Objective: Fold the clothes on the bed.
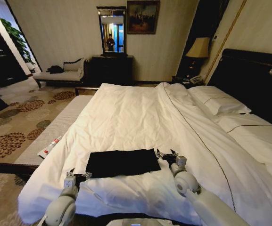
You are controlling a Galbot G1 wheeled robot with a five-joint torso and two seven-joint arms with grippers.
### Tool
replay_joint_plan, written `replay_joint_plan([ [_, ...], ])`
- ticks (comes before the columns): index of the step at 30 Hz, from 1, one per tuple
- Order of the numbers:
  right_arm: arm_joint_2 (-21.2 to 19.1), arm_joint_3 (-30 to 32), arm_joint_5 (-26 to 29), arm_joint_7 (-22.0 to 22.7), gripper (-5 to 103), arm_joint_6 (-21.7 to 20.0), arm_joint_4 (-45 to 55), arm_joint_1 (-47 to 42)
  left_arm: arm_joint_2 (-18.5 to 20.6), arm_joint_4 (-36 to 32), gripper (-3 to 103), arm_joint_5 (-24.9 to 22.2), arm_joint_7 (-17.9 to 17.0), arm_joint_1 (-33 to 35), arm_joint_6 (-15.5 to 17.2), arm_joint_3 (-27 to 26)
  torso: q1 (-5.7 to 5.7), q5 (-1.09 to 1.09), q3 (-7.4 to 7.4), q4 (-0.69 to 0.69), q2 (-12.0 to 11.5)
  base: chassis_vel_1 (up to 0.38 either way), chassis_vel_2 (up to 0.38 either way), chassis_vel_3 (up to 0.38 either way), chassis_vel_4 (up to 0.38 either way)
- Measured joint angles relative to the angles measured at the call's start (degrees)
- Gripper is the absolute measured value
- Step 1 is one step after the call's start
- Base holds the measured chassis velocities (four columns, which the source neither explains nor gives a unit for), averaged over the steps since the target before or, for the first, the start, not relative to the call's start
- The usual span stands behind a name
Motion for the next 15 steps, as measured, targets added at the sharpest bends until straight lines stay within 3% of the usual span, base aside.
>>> replay_joint_plan([
  [2, 0.12, 0.18, -0.32, -0.31, 100, 0.55, 0.47, 0.02, 0.00, -0.69, 100, -1.43, 0.31, -0.27, -0.44, -0.54, 0.00, 0.00, 0.00, 0.01, 0.00, 0.000, 0.000, 0.000, 0.000],
  [6, 0.62, 0.30, -0.90, -5.20, 100, 5.27, 1.72, 0.67, -0.52, -5.94, 100, -13.03, 1.57, -2.84, -1.60, -3.24, 0.00, 0.00, 0.00, 0.01, 0.00, 0.000, 0.000, 0.000, 0.000],
  [7, 0.62, 0.30, -0.90, -5.20, 100, 5.27, 1.72, 0.67, -0.52, -5.94, 100, -13.03, 1.57, -2.84, -1.60, -3.24, 0.00, 0.00, 0.00, 0.01, 0.00, 0.000, 0.000, 0.000, 0.000],
  [9, 1.41, -0.69, 1.45, -9.51, 100, 8.03, 0.91, 1.55, -1.44, -8.65, 100, -20.78, 1.41, -4.99, -1.61, -5.01, 0.00, 0.00, 0.00, 0.01, 0.00, 0.000, 0.000, 0.000, 0.000],
  [10, 1.41, -0.69, 1.45, -9.51, 100, 8.03, 0.91, 1.55, -1.44, -8.65, 100, -20.78, 1.41, -4.99, -1.61, -5.01, 0.00, 0.00, 0.00, 0.01, 0.00, 0.000, 0.000, 0.000, 0.000],
  [12, 3.07, -1.95, 6.49, -13.29, 100, 10.06, -1.47, 2.50, -2.60, -9.84, 100, -28.06, -0.08, -7.39, -1.51, -7.19, 0.00, 0.00, 0.00, 0.01, 0.00, 0.000, 0.000, 0.000, 0.000],
  [15, 4.39, -2.35, 8.69, -15.28, 100, 11.13, -3.39, 2.83, -3.09, -9.86, 100, -31.61, -1.21, -8.49, -1.23, -8.63, 0.01, 0.01, 0.01, 0.02, 0.00, 0.000, 0.000, 0.000, 0.000],
])
